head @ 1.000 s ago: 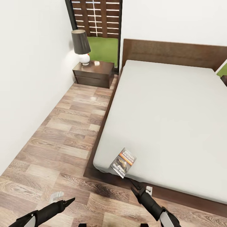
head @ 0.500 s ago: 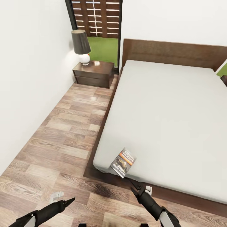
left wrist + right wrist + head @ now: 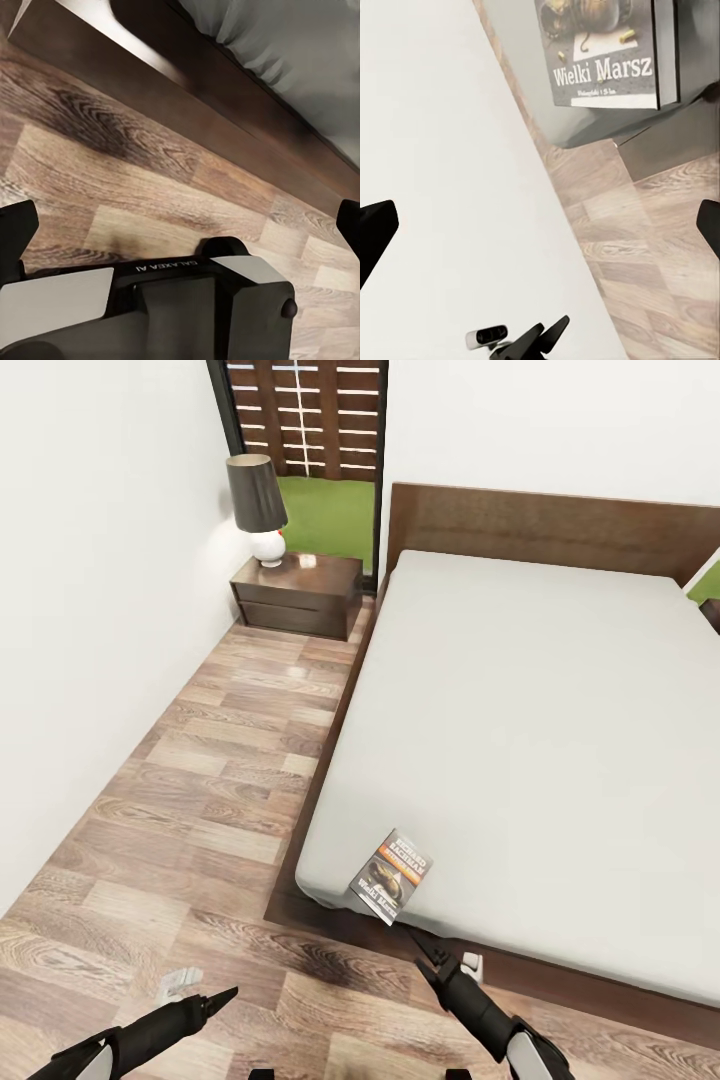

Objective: In the bedroom, move the book from the bed onto either nightstand, and place the two sandals side by side next to the bed.

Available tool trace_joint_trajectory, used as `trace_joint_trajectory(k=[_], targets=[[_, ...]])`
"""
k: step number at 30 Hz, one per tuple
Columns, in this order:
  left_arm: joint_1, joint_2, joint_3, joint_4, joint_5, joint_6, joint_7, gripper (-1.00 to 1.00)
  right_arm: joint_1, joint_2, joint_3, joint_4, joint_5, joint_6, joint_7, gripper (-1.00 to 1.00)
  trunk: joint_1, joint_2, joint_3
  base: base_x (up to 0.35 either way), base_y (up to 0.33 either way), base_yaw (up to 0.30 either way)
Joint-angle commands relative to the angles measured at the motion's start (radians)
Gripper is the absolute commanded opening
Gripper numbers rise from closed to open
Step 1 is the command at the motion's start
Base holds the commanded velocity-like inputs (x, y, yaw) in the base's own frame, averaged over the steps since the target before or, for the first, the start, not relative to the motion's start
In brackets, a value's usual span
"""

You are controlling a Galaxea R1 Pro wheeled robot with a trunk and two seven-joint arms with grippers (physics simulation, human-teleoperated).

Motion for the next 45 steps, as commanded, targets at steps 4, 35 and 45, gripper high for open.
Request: trace_joint_trajectory(k=[4,35,45], targets=[[0.0,0.0,0.008,0.0,-0.005,0.004,-0.005,1.0,-0.001,0.001,-0.004,-0.001,-0.001,0.009,-0.028,1.0,0.0,-0.001,-0.001,0.0,0.0,0.0],[-0.001,0.0,0.009,0.0,-0.003,0.004,-0.005,1.0,-0.001,0.001,0.414,-0.131,-0.009,-0.031,0.096,1.0,0.0,-0.001,-0.001,0.0,0.0,0.0],[-0.001,0.0,0.009,0.0,-0.003,0.004,-0.005,1.0,-0.001,0.003,0.16,-0.098,-0.009,-0.092,0.09,1.0,0.0,-0.001,-0.001,0.0,0.0,0.0]])
